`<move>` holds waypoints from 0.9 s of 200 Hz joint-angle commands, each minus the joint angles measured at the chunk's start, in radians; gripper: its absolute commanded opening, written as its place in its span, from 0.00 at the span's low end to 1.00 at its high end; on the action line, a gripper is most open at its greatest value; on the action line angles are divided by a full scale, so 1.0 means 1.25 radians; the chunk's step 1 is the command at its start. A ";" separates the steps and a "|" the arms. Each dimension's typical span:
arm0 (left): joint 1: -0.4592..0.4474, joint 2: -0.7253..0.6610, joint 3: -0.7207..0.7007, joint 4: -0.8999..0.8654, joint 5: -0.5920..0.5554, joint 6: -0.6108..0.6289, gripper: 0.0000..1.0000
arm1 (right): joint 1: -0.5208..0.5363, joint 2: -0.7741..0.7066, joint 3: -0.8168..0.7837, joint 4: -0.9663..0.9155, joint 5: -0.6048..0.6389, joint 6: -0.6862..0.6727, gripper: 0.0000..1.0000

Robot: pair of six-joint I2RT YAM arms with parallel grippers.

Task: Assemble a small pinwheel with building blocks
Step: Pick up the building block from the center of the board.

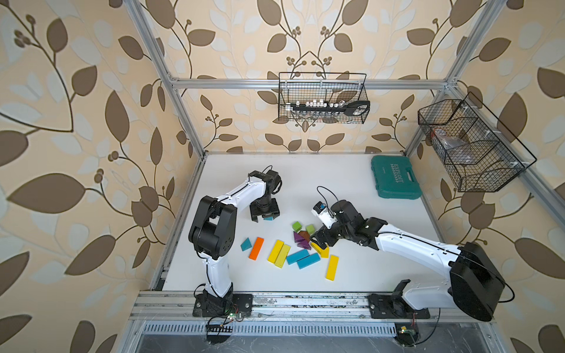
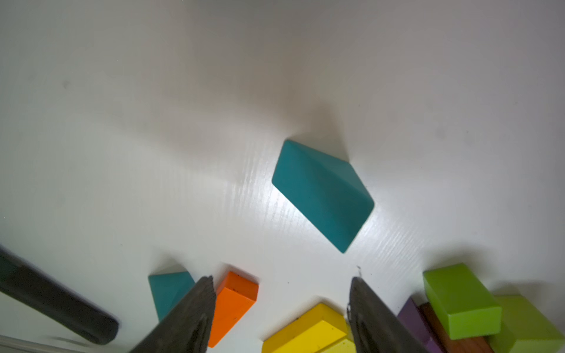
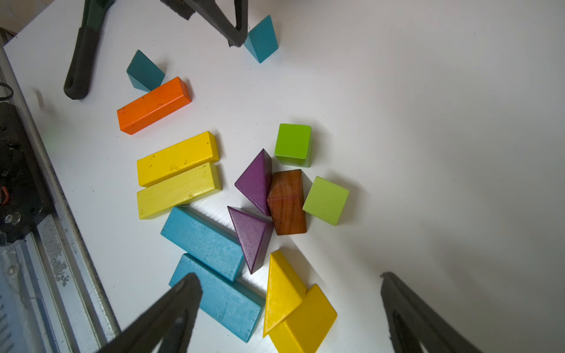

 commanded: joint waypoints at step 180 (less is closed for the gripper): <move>0.023 0.153 0.149 -0.027 -0.096 0.129 0.66 | 0.003 0.005 -0.021 0.007 0.008 0.008 0.93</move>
